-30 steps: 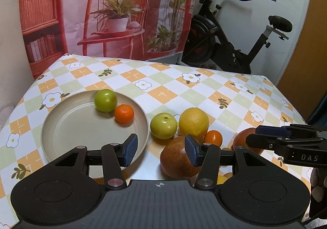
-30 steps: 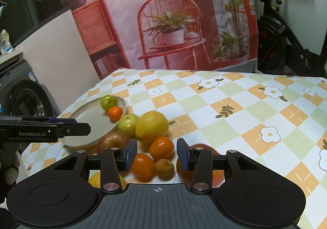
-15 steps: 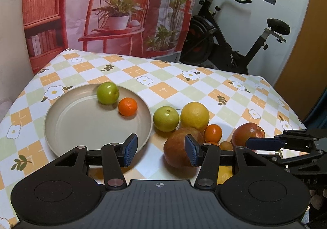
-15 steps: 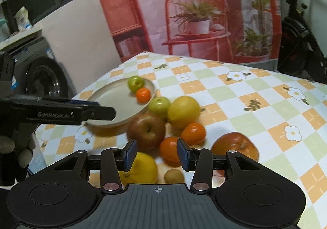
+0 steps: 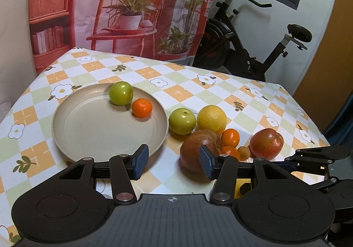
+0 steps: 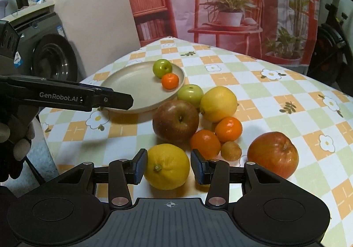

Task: Organize fruits
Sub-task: 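Withdraw both tools from the plate back toward the fruit cluster, then lower the left gripper around a yellow lemon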

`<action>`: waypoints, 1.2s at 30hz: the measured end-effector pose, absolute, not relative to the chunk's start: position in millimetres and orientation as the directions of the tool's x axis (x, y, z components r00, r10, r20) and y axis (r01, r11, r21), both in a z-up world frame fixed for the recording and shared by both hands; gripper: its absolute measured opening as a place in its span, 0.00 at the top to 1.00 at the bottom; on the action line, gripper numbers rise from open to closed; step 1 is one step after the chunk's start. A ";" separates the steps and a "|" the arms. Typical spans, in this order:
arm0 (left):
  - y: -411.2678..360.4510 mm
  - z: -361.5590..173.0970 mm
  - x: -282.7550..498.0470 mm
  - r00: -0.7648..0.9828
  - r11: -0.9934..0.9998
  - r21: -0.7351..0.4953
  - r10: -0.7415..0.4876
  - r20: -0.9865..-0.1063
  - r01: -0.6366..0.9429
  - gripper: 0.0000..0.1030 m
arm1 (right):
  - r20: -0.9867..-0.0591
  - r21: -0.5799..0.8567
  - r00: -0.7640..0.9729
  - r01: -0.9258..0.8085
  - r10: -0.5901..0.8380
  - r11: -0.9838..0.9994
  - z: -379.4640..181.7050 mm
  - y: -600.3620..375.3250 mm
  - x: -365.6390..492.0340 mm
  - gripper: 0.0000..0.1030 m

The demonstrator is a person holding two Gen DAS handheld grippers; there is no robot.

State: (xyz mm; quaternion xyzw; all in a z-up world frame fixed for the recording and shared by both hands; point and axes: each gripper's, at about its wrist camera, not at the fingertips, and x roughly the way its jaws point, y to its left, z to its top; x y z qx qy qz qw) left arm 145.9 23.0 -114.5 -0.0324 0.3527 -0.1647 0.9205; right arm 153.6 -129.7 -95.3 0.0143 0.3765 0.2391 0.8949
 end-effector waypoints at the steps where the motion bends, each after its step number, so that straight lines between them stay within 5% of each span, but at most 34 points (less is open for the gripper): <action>1: 22.0 -114.8 146.2 0.694 0.942 -0.177 -0.330 -0.640 0.284 0.48 | -0.667 0.207 0.603 -0.416 0.439 0.886 -95.4 -130.3 153.1 0.61; 36: -14.9 -160.1 167.4 0.413 0.796 -0.483 -0.604 -0.682 0.366 0.52 | -0.687 0.243 0.605 -0.330 0.402 0.912 -112.9 -181.2 130.0 0.59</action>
